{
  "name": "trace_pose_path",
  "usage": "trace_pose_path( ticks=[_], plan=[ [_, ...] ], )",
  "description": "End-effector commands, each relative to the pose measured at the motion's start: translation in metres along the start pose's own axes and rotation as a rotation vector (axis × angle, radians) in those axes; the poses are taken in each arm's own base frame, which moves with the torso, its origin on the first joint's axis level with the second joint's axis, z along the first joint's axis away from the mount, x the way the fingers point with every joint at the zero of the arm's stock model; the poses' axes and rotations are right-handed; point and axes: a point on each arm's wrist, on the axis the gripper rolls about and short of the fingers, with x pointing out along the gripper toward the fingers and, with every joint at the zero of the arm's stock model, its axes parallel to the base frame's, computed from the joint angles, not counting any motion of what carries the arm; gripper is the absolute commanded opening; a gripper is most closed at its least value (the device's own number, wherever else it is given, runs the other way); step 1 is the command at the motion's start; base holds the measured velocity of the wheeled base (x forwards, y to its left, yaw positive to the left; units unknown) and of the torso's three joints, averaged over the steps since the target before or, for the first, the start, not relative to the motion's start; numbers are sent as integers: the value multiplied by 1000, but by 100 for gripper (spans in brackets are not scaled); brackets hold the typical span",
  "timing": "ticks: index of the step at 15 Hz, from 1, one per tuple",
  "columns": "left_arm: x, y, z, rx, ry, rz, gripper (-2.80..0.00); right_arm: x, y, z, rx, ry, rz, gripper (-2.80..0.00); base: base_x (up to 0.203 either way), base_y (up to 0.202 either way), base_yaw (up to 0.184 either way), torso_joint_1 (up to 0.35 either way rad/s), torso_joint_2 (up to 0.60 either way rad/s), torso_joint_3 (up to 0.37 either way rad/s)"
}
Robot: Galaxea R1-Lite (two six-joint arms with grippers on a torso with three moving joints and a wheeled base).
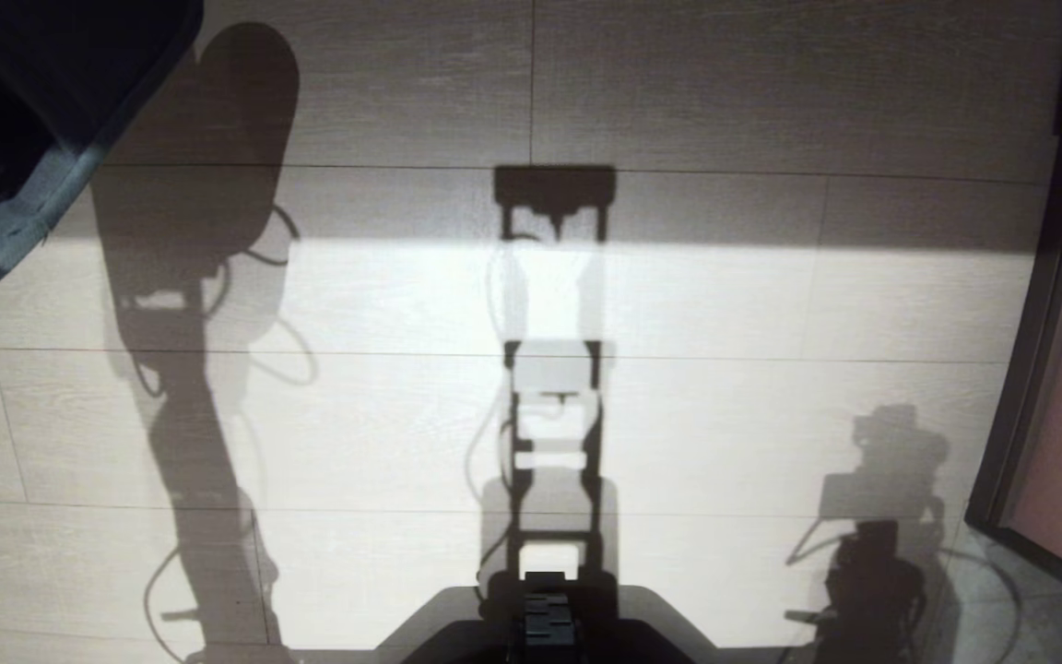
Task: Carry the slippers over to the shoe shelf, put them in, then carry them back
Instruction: Place the slippers into the shoe cabinet
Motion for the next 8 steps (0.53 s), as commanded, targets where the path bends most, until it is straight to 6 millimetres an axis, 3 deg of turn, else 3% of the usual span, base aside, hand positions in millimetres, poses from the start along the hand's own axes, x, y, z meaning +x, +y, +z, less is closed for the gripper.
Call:
trace_pose_path(
  ticks=[1, 8],
  plan=[
    [-49, 10, -4, 40, -28, 18, -280, 0, 0, 0, 0, -2, 1, -280, 0, 0, 0, 0, 0, 0],
    [-134, 19, -65, 74, 23, 27, -280, 0, 0, 0, 0, -2, 0, -280, 0, 0, 0, 0, 0, 0]
  ],
)
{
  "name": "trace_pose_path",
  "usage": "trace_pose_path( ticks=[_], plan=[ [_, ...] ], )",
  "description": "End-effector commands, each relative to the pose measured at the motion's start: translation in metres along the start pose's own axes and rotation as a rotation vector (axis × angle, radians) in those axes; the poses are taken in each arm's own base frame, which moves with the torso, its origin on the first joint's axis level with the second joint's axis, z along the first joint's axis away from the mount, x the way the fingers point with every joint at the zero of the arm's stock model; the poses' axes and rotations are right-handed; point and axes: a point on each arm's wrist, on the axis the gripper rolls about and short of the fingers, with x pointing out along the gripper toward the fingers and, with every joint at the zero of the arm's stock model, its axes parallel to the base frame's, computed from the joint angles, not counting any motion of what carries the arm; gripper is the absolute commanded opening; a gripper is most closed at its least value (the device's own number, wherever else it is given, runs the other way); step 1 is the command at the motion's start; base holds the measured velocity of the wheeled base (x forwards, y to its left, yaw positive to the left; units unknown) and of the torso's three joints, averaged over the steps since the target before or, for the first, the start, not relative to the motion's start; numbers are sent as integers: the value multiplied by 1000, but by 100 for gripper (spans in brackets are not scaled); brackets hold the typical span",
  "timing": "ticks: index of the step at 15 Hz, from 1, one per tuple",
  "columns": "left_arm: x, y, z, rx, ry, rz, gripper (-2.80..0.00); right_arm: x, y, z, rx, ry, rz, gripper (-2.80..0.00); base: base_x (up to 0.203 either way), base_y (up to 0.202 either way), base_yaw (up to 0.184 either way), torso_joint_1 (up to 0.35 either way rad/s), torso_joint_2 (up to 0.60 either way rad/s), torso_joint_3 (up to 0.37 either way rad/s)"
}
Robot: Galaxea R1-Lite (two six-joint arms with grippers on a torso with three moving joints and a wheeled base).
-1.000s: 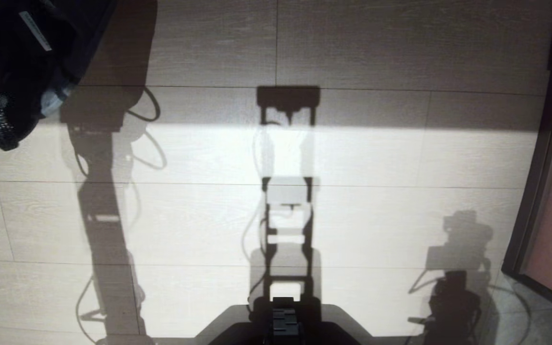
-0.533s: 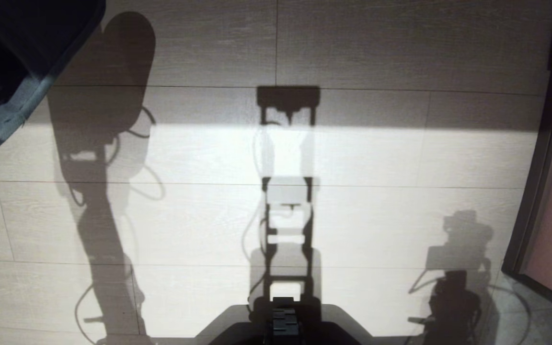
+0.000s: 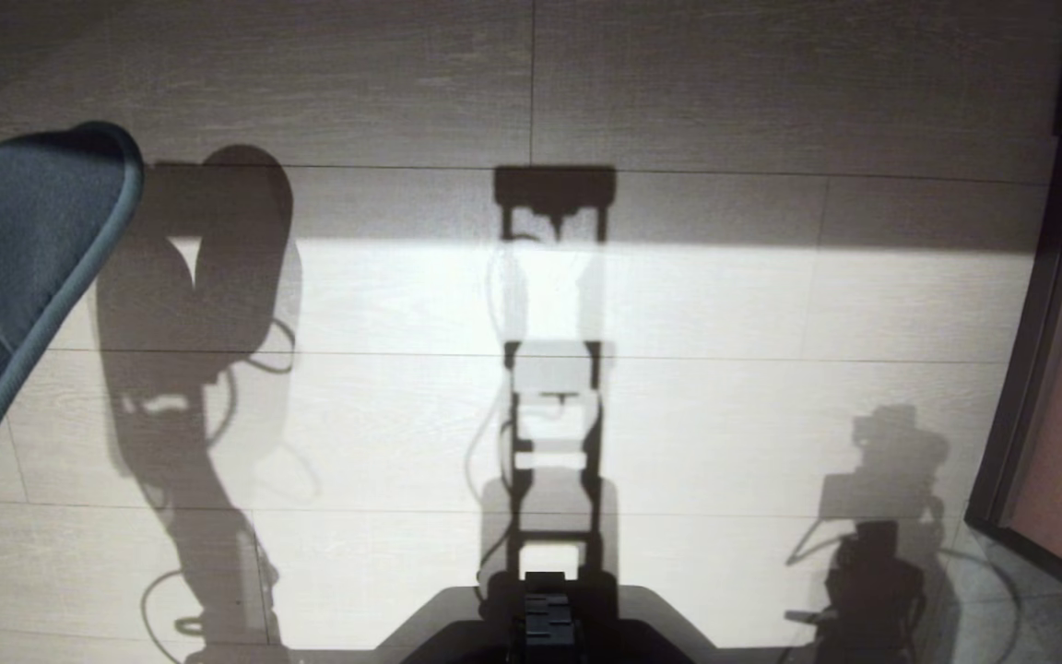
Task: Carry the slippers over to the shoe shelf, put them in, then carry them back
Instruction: Place the slippers into the shoe cabinet
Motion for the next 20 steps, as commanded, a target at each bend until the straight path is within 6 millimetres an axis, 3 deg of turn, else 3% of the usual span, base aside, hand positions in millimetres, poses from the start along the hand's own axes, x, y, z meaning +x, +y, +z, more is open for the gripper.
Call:
trace_pose_path(
  ticks=[1, 7, 12, 20],
  plan=[
    [-38, 4, -20, -5, -37, 9, -280, 0, 0, 0, 0, -1, 0, -280, 0, 0, 0, 0, 0, 0],
    [-85, 4, -75, -8, -39, 17, -280, 0, 0, 0, 0, -1, 2, -280, 0, 0, 0, 0, 0, 0],
    [-105, -1, -123, 0, 4, -39, -280, 0, 0, 0, 0, -1, 1, -280, 0, 0, 0, 0, 0, 0],
    [-125, -5, -155, -4, 137, -154, -280, 0, 0, 0, 0, -2, 1, -280, 0, 0, 0, 0, 0, 0]
  ],
)
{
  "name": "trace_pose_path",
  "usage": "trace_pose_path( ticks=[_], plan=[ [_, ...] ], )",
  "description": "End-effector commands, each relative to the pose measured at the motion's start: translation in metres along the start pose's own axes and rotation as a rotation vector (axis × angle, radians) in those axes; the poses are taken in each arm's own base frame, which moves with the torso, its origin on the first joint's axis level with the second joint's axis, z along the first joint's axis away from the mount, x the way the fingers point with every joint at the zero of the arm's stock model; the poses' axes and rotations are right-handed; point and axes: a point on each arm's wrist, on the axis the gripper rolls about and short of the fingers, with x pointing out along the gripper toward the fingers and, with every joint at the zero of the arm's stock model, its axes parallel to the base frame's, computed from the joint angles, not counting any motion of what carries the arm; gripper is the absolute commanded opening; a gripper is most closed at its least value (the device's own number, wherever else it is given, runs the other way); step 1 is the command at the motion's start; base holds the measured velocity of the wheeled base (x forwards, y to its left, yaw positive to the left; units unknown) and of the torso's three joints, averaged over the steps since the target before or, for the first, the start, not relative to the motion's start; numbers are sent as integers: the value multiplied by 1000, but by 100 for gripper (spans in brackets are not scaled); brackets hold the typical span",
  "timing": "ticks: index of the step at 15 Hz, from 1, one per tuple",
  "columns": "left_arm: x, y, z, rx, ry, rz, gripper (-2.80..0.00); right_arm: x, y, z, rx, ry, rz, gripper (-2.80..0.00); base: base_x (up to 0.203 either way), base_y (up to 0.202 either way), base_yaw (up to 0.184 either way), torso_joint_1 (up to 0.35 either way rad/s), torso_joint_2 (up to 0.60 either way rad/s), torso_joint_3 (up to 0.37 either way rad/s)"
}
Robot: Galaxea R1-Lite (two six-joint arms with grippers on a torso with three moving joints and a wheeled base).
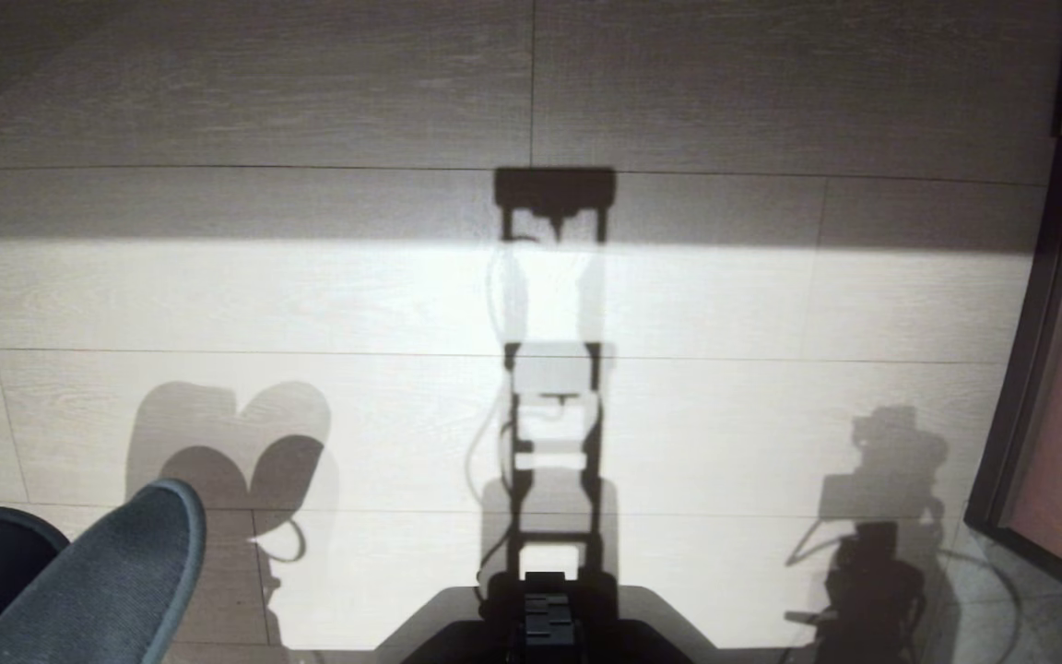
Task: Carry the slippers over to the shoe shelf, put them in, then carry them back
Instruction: Place the slippers into the shoe cabinet
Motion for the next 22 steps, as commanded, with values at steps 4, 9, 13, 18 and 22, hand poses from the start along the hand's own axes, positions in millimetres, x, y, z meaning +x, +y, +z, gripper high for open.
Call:
trace_pose_path(
  ticks=[4, 9, 13, 18, 22],
  plan=[
    [-9, -3, -20, -4, 79, -62, -280, 0, 0, 0, 0, -2, 2, -280, 0, 0, 0, 0, 0, 0],
    [-9, -3, -19, -16, 74, -68, -280, 0, 0, 0, 0, -2, 0, -280, 0, 0, 0, 0, 0, 0],
    [-9, -3, -19, -79, 75, -56, -280, 0, 0, 0, 0, -2, 0, -280, 0, 0, 0, 0, 0, 0],
    [-9, -3, -19, -79, 75, -56, -280, 0, 0, 0, 0, -1, 0, -280, 0, 0, 0, 0, 0, 0],
    [-9, -3, -19, -75, 74, -56, -280, 0, 0, 0, 0, -1, 0, -280, 0, 0, 0, 0, 0, 0]
  ],
)
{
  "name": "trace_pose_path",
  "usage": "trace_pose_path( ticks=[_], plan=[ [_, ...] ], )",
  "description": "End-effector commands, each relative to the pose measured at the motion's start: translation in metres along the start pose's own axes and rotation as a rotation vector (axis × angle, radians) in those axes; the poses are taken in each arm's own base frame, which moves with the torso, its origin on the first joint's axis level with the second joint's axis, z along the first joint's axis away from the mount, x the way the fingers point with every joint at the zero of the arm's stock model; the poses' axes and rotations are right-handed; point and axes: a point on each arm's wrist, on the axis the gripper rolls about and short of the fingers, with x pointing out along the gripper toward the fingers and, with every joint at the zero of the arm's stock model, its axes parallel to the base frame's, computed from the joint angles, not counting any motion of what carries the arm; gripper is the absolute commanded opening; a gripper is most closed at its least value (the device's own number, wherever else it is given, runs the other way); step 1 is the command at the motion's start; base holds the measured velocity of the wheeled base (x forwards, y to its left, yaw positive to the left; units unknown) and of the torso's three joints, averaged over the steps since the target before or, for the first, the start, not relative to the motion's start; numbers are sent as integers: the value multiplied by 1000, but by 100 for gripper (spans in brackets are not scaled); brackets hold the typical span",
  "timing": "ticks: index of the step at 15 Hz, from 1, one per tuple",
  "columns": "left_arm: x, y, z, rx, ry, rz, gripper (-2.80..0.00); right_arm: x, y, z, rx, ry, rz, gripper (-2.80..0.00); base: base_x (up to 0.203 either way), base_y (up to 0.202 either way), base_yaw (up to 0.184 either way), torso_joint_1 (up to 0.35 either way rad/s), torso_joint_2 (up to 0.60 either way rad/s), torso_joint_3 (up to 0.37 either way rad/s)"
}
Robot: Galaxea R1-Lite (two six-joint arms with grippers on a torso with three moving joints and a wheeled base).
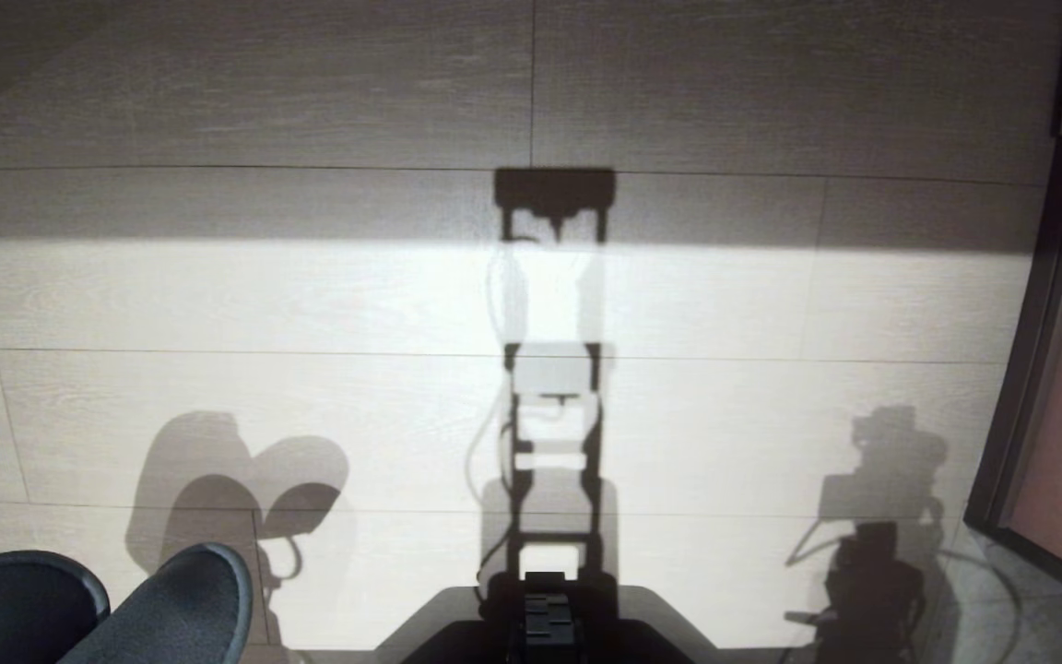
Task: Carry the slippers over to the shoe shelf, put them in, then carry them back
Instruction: Place the slippers into the shoe cabinet
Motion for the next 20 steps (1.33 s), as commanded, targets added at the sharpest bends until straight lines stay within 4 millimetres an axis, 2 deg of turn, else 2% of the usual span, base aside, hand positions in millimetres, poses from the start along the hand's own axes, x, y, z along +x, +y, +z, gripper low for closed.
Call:
trace_pose_path(
  ticks=[1, 4, 20],
  plan=[
    [0, 0, 0, 0, 1, 1, -280, 0, 0, 0, -1, -2, 1, -280, 0, 0, 0, 0, 0, 0],
    [0, 0, 0, 3, 2, 1, -280, 0, 0, 0, -1, -2, 2, -280, 0, 0, 0, 3, 3, 48],
    [0, 0, 0, 1, 3, 1, -280, 0, 0, 0, -1, -2, 0, -280, 0, 0, 0, 1, 2, 201]
  ],
)
